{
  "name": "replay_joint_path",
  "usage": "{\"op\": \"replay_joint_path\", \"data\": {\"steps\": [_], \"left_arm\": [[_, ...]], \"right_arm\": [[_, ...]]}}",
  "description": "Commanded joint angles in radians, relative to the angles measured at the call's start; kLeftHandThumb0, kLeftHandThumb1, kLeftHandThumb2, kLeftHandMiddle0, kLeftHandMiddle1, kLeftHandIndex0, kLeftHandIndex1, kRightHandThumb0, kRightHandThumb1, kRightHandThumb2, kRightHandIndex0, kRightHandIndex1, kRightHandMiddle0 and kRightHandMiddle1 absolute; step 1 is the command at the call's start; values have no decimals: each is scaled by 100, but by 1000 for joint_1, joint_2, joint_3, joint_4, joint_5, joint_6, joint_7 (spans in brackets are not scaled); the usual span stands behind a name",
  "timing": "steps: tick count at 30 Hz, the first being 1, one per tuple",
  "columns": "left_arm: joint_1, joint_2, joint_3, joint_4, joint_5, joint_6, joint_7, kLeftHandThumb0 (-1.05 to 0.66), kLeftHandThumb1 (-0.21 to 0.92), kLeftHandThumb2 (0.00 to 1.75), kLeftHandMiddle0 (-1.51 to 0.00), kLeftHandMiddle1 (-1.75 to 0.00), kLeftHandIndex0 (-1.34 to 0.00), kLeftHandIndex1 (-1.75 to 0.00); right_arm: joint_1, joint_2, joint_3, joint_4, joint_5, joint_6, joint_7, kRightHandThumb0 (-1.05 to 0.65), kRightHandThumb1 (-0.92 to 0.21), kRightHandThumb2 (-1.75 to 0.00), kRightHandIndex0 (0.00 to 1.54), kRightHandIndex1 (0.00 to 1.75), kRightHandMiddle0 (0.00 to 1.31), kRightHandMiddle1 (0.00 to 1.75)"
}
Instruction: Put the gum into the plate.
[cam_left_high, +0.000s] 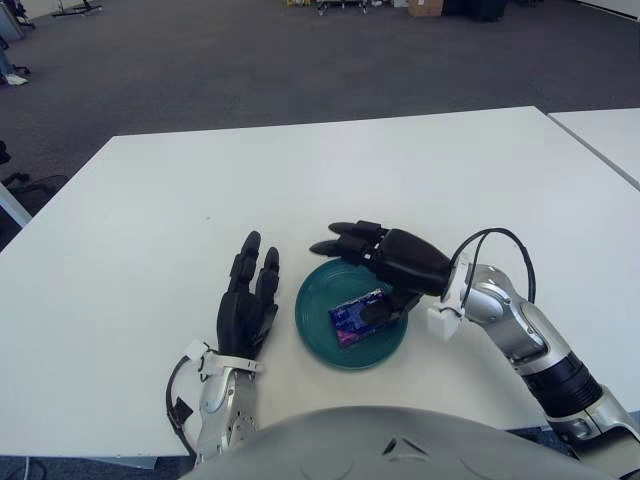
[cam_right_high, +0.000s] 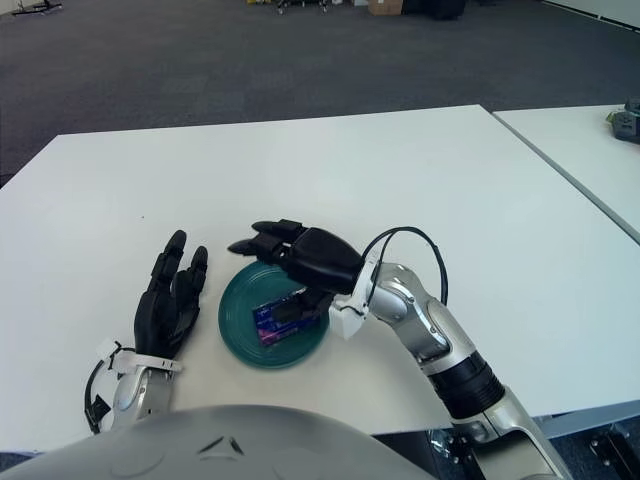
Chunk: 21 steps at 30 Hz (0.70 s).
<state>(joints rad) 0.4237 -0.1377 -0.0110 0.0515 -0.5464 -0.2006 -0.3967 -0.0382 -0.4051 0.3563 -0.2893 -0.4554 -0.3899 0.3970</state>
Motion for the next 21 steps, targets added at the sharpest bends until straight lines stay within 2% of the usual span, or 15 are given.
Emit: {"op": "replay_joint_path", "data": {"steps": [1,7,13,19,21], "left_arm": [[28,-39,2,21,-20,50,17,-76,92,23,-7,-2,0,-34],[38,-34,-4,3,12,47,40,-78,92,22,-11,-2,0,-46],[45,-35,-12,-13,44,43,67,-85,92,21,-9,0,0,-45],[52,-35,-18,-30,45,51,73,-87,92,16,-7,0,0,-44],[54,-34,-21,-35,47,55,76,-87,92,15,-7,0,0,-44]], "right_arm": [[35,47,-41,-25,65,94,-21,-105,-92,-84,23,2,0,52],[62,103,-115,36,145,157,-81,-105,-92,-78,26,3,0,52],[86,243,-189,61,330,278,-149,-105,-92,-75,31,4,0,57],[111,256,-276,89,417,346,-174,-101,-92,-75,33,4,0,59],[108,280,-305,99,462,383,-187,-100,-92,-75,35,5,0,61]]}}
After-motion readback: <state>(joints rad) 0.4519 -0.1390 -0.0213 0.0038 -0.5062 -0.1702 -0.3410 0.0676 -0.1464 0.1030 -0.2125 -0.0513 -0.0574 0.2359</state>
